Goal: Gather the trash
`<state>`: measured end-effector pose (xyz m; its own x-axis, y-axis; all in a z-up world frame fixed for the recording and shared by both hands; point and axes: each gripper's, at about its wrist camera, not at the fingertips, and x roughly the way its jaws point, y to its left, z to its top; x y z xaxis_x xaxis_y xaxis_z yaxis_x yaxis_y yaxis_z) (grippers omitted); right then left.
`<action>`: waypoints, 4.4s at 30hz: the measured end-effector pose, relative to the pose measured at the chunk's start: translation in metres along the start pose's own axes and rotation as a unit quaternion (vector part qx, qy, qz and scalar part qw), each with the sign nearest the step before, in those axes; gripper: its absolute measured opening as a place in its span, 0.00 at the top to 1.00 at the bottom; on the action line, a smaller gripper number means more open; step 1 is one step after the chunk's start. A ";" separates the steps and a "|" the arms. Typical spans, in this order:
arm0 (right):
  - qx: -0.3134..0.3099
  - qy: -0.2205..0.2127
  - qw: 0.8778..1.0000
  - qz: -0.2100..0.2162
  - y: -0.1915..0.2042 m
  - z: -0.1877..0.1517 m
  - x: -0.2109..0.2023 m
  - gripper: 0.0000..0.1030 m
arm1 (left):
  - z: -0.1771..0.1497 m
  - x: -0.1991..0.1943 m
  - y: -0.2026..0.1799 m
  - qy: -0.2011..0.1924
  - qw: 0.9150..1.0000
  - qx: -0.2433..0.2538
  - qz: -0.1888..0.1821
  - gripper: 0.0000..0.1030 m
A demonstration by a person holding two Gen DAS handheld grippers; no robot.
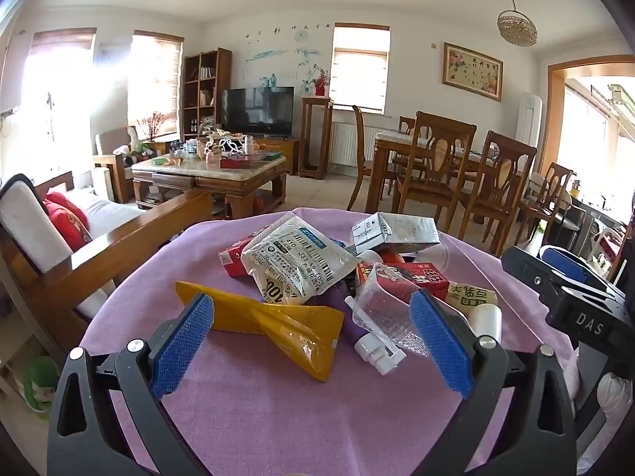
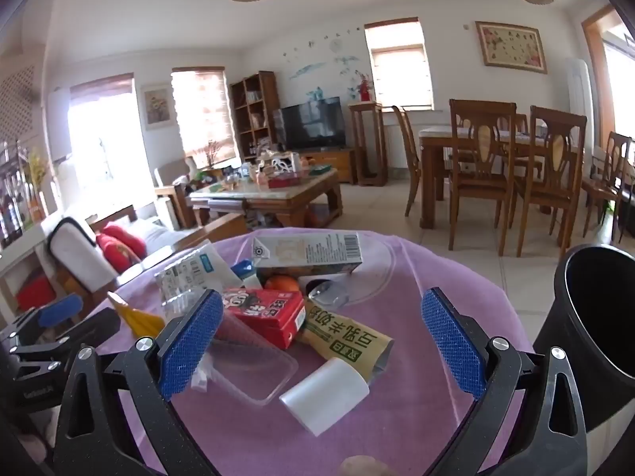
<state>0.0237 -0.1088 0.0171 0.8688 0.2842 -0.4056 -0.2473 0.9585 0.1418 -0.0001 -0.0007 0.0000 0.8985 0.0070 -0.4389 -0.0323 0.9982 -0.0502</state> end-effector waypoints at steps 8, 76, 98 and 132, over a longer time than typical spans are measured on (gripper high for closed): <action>0.004 0.003 1.000 0.001 -0.003 0.000 0.004 0.04 | 0.000 -0.001 -0.001 0.002 1.000 -0.002 -0.002 0.05; 0.021 0.008 1.000 0.007 -0.010 -0.001 0.006 0.04 | -0.002 0.003 0.005 0.007 1.000 -0.010 -0.002 0.05; 0.025 0.006 1.000 0.010 -0.011 -0.002 0.006 0.04 | -0.005 0.002 0.009 0.002 1.000 -0.020 -0.012 0.05; -0.432 0.156 0.878 0.132 0.116 0.038 0.181 0.05 | 0.023 0.150 0.069 0.231 0.943 -0.182 -0.154 0.06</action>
<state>0.1688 0.0531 -0.0061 0.6058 0.3613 -0.7089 -0.7727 0.4793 -0.4161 0.1424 0.0709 -0.0484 0.6059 -0.3901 -0.6933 -0.0247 0.8619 -0.5065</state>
